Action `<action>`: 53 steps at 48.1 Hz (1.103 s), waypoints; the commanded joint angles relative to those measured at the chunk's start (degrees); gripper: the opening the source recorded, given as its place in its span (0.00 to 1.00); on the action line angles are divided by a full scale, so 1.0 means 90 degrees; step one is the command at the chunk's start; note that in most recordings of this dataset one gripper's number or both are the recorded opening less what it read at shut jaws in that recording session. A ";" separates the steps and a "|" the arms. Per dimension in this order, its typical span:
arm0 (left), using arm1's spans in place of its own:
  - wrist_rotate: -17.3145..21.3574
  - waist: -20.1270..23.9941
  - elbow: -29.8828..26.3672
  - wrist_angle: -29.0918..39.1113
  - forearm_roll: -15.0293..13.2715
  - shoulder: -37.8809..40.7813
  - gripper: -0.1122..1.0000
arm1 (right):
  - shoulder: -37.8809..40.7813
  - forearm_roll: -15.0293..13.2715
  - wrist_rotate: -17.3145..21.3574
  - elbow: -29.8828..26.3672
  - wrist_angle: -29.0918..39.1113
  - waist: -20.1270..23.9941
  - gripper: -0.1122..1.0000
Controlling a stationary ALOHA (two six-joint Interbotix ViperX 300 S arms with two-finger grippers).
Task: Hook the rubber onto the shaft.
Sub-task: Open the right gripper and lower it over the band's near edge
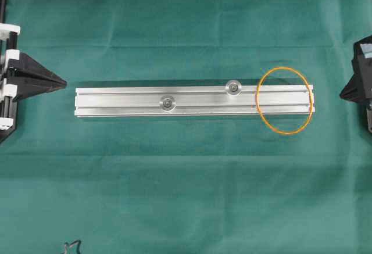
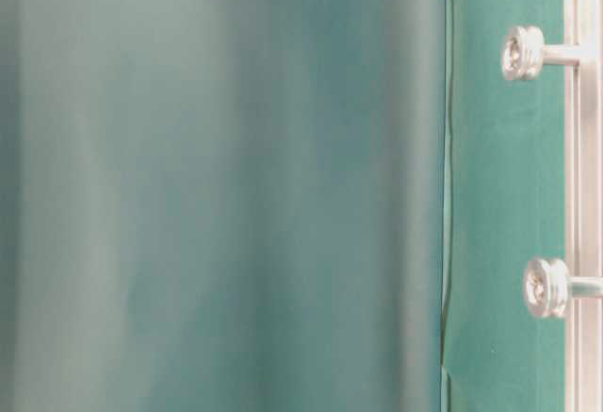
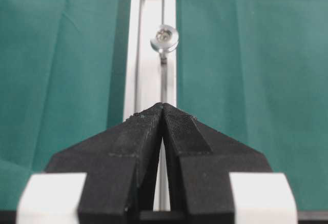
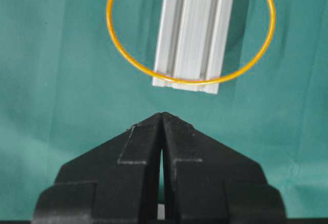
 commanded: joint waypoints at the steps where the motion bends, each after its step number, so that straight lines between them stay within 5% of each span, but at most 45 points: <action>1: 0.0000 0.0000 -0.0176 -0.0059 0.0020 0.0059 0.10 | 0.0078 0.0010 0.0010 -0.0156 -0.0020 0.0010 0.13; 14: 0.0000 0.0000 -0.0176 -0.0059 0.0010 0.0059 0.10 | 0.0137 0.0000 0.0010 -0.0156 0.0068 0.0010 0.16; 19: 0.0000 0.0010 -0.0176 -0.0059 0.0010 0.0059 0.10 | 0.0146 -0.0010 0.0010 -0.0156 0.0078 0.0010 0.34; 28: 0.0000 0.0010 -0.0176 -0.0059 0.0010 0.0059 0.10 | 0.0146 -0.0020 0.0000 -0.0146 0.0107 0.0010 0.85; 32: 0.0000 0.0000 -0.0176 -0.0059 0.0010 0.0059 0.10 | 0.0146 -0.0020 0.0000 -0.0156 0.0205 0.0010 0.98; 53: 0.0000 0.0010 -0.0176 -0.0059 0.0010 0.0059 0.10 | 0.0146 0.0020 0.0000 -0.0156 0.0645 0.0010 0.96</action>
